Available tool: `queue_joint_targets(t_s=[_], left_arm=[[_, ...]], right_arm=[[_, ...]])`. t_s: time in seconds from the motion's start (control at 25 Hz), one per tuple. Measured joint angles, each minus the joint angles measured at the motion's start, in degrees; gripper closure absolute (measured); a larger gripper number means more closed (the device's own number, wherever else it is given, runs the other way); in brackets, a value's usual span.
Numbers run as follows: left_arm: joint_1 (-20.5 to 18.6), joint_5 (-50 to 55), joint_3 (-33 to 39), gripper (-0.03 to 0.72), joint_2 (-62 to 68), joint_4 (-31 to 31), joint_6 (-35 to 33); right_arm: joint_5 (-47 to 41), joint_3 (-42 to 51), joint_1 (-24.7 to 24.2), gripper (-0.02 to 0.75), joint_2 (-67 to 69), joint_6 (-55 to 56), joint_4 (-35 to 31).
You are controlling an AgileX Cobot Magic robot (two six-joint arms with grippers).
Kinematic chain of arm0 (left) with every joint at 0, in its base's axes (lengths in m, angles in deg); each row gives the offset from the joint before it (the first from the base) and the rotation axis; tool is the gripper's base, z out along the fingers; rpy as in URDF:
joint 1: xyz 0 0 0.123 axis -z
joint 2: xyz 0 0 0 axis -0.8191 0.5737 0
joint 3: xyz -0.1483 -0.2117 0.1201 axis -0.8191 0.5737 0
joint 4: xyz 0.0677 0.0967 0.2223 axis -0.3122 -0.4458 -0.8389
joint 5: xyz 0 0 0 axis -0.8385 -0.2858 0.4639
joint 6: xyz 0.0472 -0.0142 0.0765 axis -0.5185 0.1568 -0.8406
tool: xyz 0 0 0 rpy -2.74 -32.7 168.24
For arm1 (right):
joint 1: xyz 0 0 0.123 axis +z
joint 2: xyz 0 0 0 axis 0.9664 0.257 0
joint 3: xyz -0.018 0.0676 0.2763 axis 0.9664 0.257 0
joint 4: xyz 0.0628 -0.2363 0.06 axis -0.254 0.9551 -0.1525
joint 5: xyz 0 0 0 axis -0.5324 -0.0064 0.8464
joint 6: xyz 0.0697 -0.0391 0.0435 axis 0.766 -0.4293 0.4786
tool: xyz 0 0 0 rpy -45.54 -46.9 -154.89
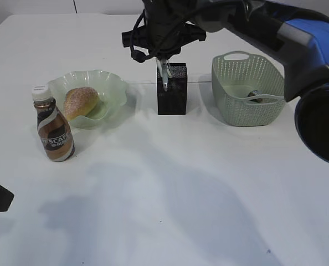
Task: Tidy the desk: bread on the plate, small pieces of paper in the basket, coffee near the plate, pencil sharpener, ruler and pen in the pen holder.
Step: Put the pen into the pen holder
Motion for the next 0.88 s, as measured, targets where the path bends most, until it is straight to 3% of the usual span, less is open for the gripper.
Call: queue_joint_targets(t_s=[0.4,0.64,0.88], left_arm=[[0.00,-0.20,0.00,0.287,0.00,0.00,0.00],[0.00,-0.42,0.00,0.287,0.00,0.00,0.00],[0.00,-1.45,0.00,0.287,0.00,0.00,0.00]], right_arm=[[5.44,0.00,-0.32,0.635,0.00,-0.60,1.93],[6.99,0.00,-2.97,0.635,-1.00,-1.51,1.47],[10.12,0.00,-7.19,0.635,-2.33,-6.51,-5.20]])
